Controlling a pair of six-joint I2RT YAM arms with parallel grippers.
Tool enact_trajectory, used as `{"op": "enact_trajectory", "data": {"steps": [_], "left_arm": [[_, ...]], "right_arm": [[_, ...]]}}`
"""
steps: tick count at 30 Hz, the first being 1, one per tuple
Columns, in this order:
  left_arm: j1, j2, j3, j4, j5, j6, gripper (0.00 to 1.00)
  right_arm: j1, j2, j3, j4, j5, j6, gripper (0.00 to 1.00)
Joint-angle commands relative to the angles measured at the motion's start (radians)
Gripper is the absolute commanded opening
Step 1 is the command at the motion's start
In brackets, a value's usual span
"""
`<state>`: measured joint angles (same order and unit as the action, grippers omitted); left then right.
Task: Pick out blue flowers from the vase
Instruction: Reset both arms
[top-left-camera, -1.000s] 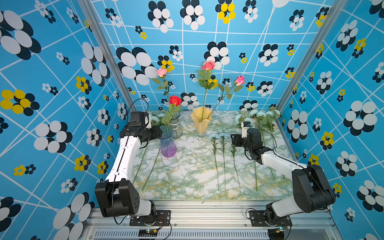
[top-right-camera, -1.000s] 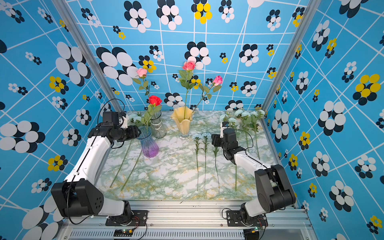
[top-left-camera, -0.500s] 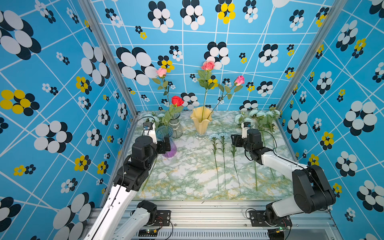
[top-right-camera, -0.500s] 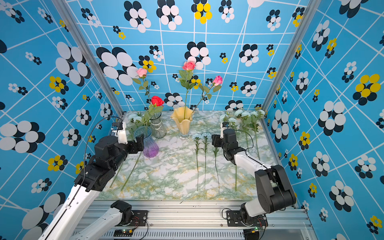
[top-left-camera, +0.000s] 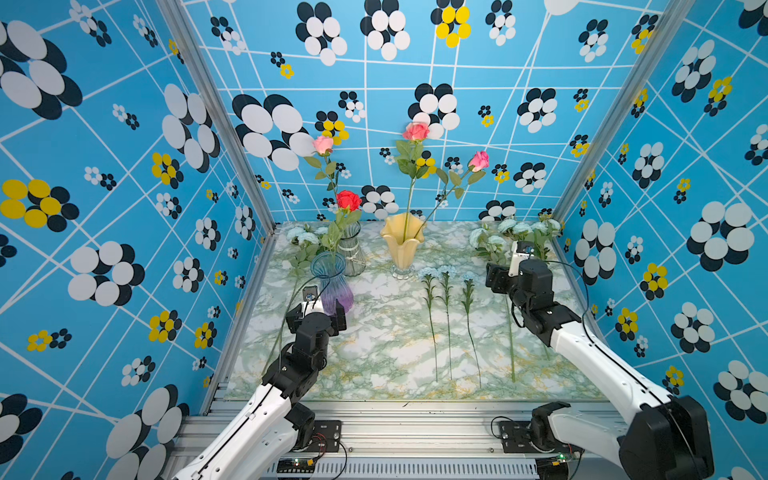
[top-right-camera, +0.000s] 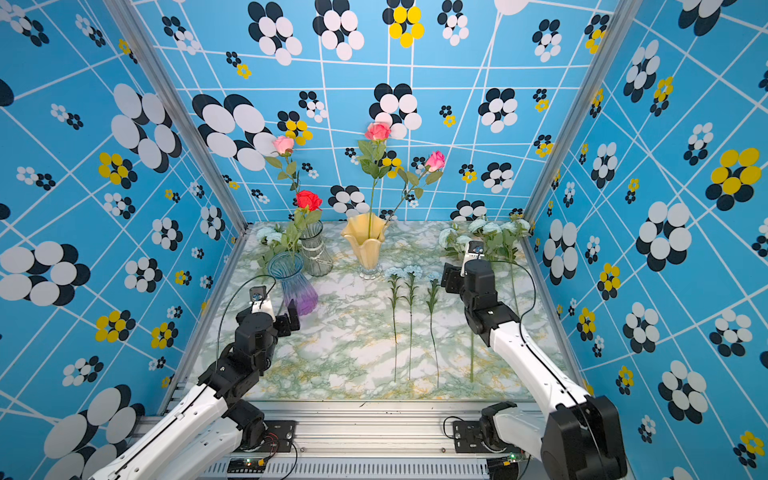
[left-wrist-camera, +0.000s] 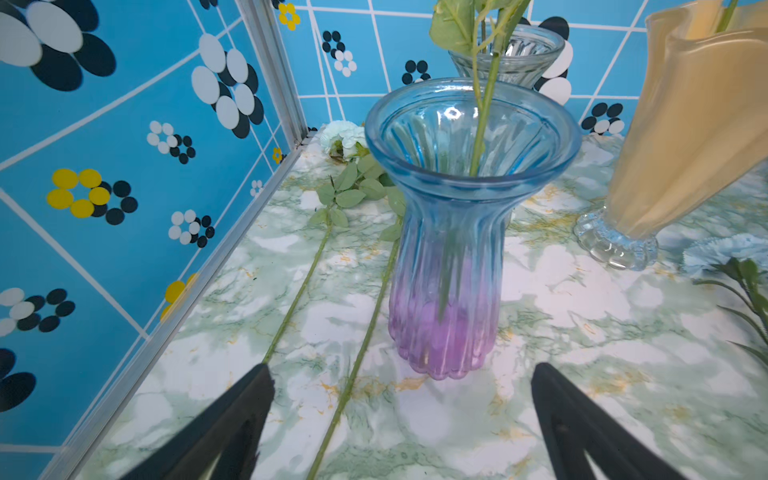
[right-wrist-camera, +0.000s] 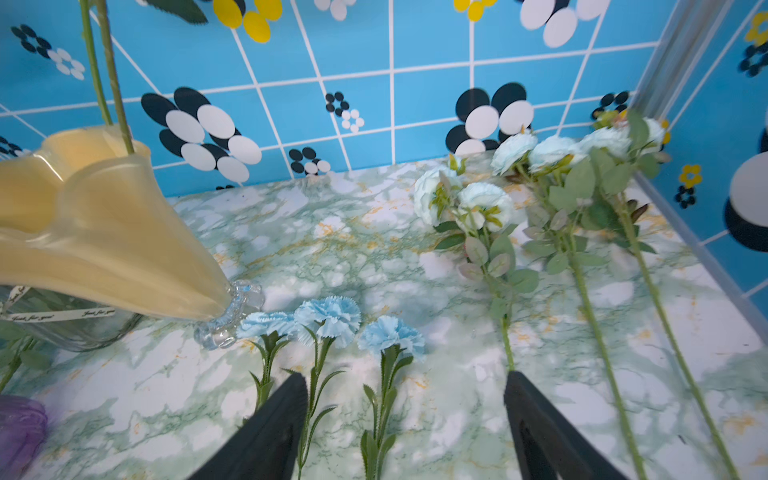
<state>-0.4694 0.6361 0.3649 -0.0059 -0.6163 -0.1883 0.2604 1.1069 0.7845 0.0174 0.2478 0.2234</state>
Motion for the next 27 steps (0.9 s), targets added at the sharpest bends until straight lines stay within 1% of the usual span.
{"op": "enact_trajectory", "data": {"steps": [1,3,5,7,8,10,11,12,14,16,20,24,26,27], "left_arm": [[0.017,-0.084,-0.104,0.215,-0.094,0.088,1.00],[0.056,-0.116,-0.181,0.294,-0.072,0.134,0.99],[0.117,-0.122,-0.230,0.340,-0.026,0.160,1.00],[0.220,-0.103,-0.245,0.337,0.046,0.146,1.00],[0.269,-0.088,-0.253,0.349,0.090,0.143,1.00],[0.363,-0.046,-0.286,0.442,0.190,0.137,1.00],[0.393,-0.018,-0.301,0.491,0.221,0.134,1.00],[0.423,0.018,-0.310,0.531,0.252,0.125,1.00],[0.478,0.103,-0.321,0.630,0.331,0.108,1.00],[0.498,0.190,-0.320,0.728,0.409,0.101,1.00],[0.499,0.380,-0.314,0.938,0.454,0.114,1.00],[0.500,0.566,-0.265,1.078,0.515,0.118,1.00],[0.501,0.657,-0.238,1.150,0.555,0.101,0.99],[0.503,0.703,-0.229,1.189,0.572,0.096,1.00]], "right_arm": [[-0.050,-0.072,0.014,-0.186,0.089,-0.023,0.99],[-0.086,-0.089,0.008,-0.210,0.098,-0.049,0.99],[-0.113,-0.084,-0.019,-0.183,0.154,-0.082,0.99],[-0.136,-0.072,-0.065,-0.130,0.166,-0.111,0.99],[-0.171,-0.066,-0.092,-0.088,0.159,-0.119,0.99],[-0.181,-0.042,-0.175,0.050,0.126,-0.198,0.99],[-0.182,-0.029,-0.213,0.115,0.131,-0.220,0.99],[-0.186,-0.008,-0.247,0.180,0.152,-0.212,0.99],[-0.202,0.037,-0.285,0.254,0.154,-0.178,0.99],[-0.215,0.088,-0.304,0.314,0.148,-0.160,0.99],[-0.231,0.150,-0.356,0.474,0.141,-0.118,0.99],[-0.253,0.230,-0.384,0.620,0.139,-0.074,0.99],[-0.260,0.286,-0.370,0.658,0.128,-0.076,0.99],[-0.260,0.304,-0.351,0.643,0.108,-0.084,0.99]]}}
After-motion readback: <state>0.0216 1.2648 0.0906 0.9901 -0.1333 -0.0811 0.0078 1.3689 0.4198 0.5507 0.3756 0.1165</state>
